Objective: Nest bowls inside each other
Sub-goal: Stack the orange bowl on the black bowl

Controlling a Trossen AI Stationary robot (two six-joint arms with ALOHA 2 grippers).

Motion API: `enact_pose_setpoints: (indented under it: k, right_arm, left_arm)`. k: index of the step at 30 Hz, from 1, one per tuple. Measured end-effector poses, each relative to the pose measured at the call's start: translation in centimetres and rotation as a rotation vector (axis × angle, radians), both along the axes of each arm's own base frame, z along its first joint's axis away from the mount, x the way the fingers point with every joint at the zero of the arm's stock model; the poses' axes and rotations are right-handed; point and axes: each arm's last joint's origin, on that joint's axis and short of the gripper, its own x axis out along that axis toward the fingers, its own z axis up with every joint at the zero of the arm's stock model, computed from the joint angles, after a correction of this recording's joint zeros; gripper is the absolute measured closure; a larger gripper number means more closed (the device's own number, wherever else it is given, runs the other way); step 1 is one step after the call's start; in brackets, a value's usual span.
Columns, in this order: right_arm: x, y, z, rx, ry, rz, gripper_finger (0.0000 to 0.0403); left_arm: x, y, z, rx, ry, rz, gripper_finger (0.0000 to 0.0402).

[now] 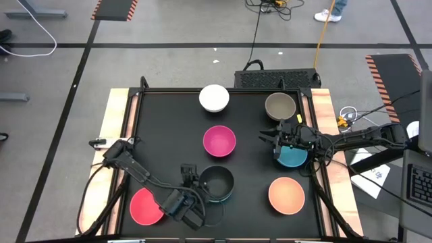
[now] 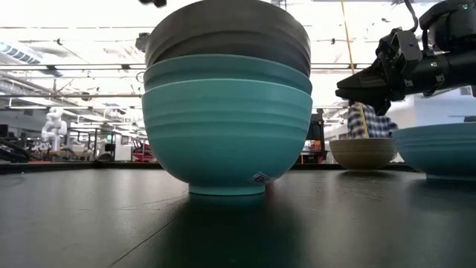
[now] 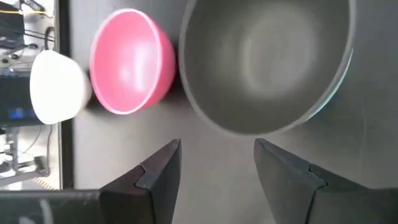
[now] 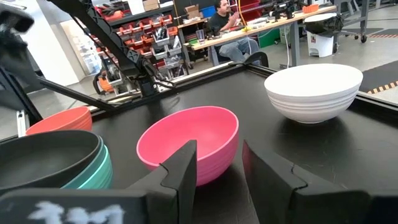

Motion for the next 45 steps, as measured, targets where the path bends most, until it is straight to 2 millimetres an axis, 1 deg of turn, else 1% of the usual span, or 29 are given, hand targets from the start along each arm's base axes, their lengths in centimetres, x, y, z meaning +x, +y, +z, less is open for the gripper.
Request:
enact_pose_setpoints:
  k: [2,4,6,8,10,13,15,17,20,22,25,28,31,34,36,42,45]
  right_arm:
    - [0.0,0.0,0.0,0.000,0.001,0.000,0.0281]
    - [0.0,0.0,0.1,-0.001,-0.008,0.000,0.0281]
    - [0.0,0.0,0.0,0.000,-0.001,0.000,0.0281]
    - [0.0,0.0,0.0,0.000,0.000,0.000,0.0281]
    - [0.0,0.0,-0.1,0.000,0.009,0.000,0.0281]
    - [0.0,0.0,-0.1,-0.009,0.009,0.000,0.0281]
    - [0.0,0.0,-0.1,-0.014,0.010,-0.001,0.0281]
    - [0.0,0.0,0.0,-0.026,0.000,-0.003,0.0281]
    - [0.0,0.0,0.3,-0.030,-0.024,-0.004,0.0281]
    - [0.0,0.0,0.5,-0.032,-0.048,-0.004,0.0281]
    - [0.0,0.0,0.6,-0.032,-0.057,-0.003,0.0281]
    - [0.1,0.0,0.7,-0.031,-0.064,-0.002,0.0281]
    - [0.0,0.0,0.7,-0.031,-0.063,-0.001,0.0281]
    - [0.1,0.0,0.7,-0.030,-0.064,0.000,0.0281]
    - [0.1,0.0,0.7,-0.030,-0.064,0.000,0.0281]
    - [0.0,0.0,0.6,-0.030,-0.063,0.000,0.0281]
    - [0.1,0.0,0.7,-0.030,-0.063,0.000,0.0281]
  left_arm:
    - [-0.7,0.6,1.5,-0.008,-0.045,0.010,0.0197]
    - [-2.0,1.4,2.9,-0.041,-0.089,0.042,0.0197]
    - [-3.4,2.5,4.1,-0.082,-0.127,0.091,0.0197]
    - [-5.4,3.6,4.7,-0.120,-0.152,0.154,0.0197]
    - [-7.7,4.3,4.2,-0.146,-0.139,0.200,0.0197]
    - [-11.3,5.5,2.4,-0.155,-0.121,0.283,0.0197]
    - [-13.7,6.4,1.4,-0.166,-0.146,0.333,0.0197]
    - [-15.2,6.9,0.4,-0.200,-0.184,0.361,0.0197]
    - [-16.9,7.0,-0.9,-0.302,-0.245,0.325,0.0197]
    - [-17.7,6.9,-1.5,-0.378,-0.271,0.269,0.0197]
    - [-18.7,6.3,-2.4,-0.512,-0.258,0.169,0.0197]
    - [-19.5,5.9,-2.9,-0.580,-0.281,0.048,0.0197]
    - [-19.9,6.0,-2.9,-0.546,-0.344,-0.021,0.0197]
    - [-19.8,6.2,-2.7,-0.478,-0.415,-0.060,0.0197]
    - [-19.8,6.4,-2.6,-0.450,-0.430,-0.079,0.0197]
    - [-19.8,6.4,-2.7,-0.457,-0.385,-0.105,0.0197]
    - [-20.0,6.4,-2.8,-0.513,-0.343,-0.049,0.0197]
